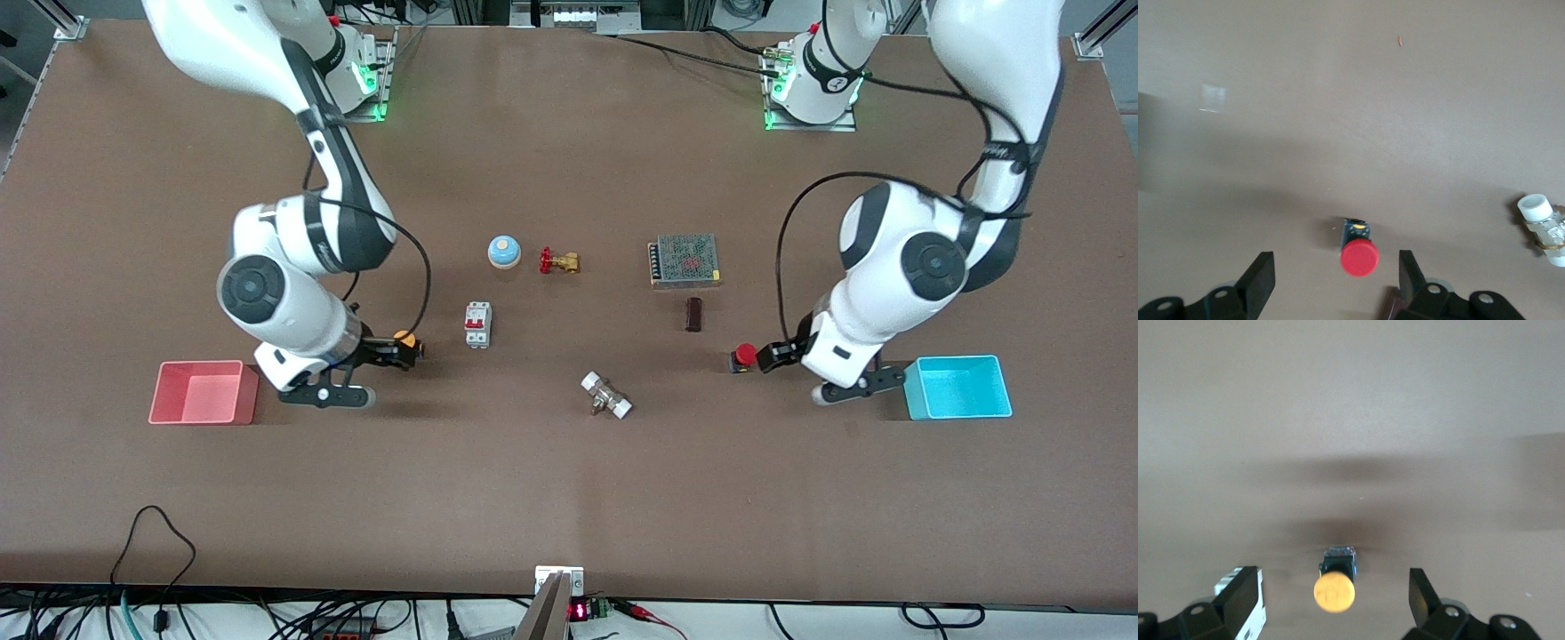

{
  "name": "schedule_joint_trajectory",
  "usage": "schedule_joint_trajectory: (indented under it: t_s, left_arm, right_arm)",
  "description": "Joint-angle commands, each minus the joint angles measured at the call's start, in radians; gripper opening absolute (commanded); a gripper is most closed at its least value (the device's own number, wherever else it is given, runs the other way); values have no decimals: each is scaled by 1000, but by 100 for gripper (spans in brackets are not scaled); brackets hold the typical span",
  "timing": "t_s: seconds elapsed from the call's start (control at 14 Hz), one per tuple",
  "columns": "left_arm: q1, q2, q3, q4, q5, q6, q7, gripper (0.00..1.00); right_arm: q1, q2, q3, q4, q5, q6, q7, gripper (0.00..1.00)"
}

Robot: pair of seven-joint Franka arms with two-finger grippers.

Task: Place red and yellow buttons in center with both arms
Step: 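Release the yellow button from the right gripper while the left gripper releases red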

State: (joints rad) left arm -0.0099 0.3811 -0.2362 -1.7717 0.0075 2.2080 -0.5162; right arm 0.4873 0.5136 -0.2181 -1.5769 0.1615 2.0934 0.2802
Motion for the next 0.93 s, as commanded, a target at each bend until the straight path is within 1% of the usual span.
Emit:
schedule_joint_trajectory:
  t_s: [0.0,0.21,0.36,0.57,0.64,0.79,0.86]
  left_arm:
    - [42,-103,-2,-18,8,-89,89,91]
    - [74,-172,0,-5,8,-178,177,94]
    - [99,-185,-2,65,8,-287,234,100]
    - [149,-183,-2,182,8,-445,350,100]
    - [163,-183,-2,201,8,-477,384,100]
    - [182,-183,0,231,8,-508,422,100]
    - [189,-185,0,242,8,-511,436,100]
  right_arm:
    - [-1,-93,-21,-6,3,-94,-1,100]
    - [-1,-155,-62,-5,0,-168,-3,100]
    - [-1,-184,-107,18,-4,-197,-6,100]
    - [-3,-185,-202,124,-37,-323,-44,100]
    - [-18,-190,-213,145,-37,-364,-88,100]
    - [-114,-210,-182,190,-37,-412,-147,100]
    - [-175,-231,-141,192,-40,-427,-171,100]
